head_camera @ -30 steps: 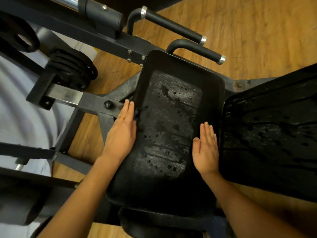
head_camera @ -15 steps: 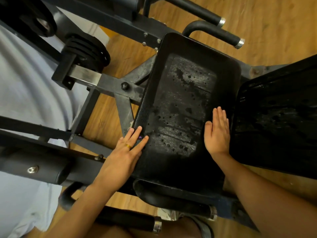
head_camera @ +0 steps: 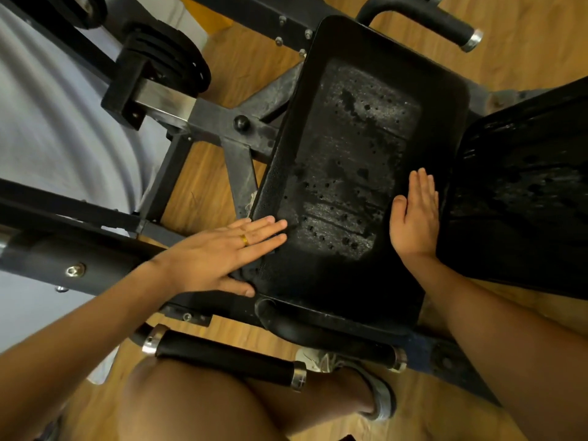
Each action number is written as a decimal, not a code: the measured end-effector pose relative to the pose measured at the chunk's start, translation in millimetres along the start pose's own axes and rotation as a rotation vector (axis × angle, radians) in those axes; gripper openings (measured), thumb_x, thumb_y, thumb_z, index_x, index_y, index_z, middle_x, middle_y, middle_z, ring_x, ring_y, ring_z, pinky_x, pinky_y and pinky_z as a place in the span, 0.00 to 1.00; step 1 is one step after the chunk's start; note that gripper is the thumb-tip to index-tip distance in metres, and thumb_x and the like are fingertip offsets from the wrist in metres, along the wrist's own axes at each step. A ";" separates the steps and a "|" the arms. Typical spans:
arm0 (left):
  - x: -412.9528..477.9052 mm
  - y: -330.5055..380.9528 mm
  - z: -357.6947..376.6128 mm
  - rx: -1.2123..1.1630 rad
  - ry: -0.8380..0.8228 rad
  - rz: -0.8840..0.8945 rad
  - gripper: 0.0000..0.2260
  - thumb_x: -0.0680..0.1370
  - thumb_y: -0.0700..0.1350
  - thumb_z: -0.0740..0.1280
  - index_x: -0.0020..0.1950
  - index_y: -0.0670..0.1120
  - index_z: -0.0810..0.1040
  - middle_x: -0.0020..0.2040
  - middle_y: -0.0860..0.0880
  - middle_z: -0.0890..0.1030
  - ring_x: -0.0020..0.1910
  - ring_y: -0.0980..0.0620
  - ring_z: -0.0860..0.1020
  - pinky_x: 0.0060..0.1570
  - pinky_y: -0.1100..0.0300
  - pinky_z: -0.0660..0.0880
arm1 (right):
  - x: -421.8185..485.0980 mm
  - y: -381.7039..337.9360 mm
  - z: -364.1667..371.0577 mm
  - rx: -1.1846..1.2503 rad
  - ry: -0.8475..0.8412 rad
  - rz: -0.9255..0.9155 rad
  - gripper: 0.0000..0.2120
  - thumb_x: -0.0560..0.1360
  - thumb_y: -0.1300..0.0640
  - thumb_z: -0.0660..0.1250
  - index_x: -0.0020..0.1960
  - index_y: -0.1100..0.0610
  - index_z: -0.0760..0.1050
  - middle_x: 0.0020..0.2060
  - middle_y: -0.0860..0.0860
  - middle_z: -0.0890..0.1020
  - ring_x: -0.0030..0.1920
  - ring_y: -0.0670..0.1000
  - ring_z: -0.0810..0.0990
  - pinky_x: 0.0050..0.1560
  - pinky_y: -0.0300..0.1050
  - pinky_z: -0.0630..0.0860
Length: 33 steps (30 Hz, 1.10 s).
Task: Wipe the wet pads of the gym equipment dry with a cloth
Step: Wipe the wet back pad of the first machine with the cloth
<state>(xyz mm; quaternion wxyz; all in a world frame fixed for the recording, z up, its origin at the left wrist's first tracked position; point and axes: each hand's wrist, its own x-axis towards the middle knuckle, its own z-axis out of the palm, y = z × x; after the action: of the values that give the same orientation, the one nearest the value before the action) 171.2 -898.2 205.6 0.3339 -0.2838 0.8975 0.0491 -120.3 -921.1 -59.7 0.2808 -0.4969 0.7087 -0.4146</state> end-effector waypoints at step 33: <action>86.5 92.1 14.6 0.098 0.150 0.093 0.24 0.82 0.40 0.54 0.79 0.42 0.65 0.80 0.43 0.62 0.80 0.47 0.60 0.77 0.50 0.61 | -0.9 0.4 0.4 0.019 0.015 -0.006 0.27 0.83 0.54 0.50 0.81 0.61 0.57 0.81 0.56 0.57 0.81 0.53 0.51 0.81 0.50 0.45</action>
<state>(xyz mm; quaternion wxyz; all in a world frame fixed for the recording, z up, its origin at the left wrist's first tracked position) 76.3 -858.5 130.8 0.2765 -0.2281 0.9336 -0.0007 -119.8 -920.2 -60.3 0.2790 -0.4934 0.7053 -0.4257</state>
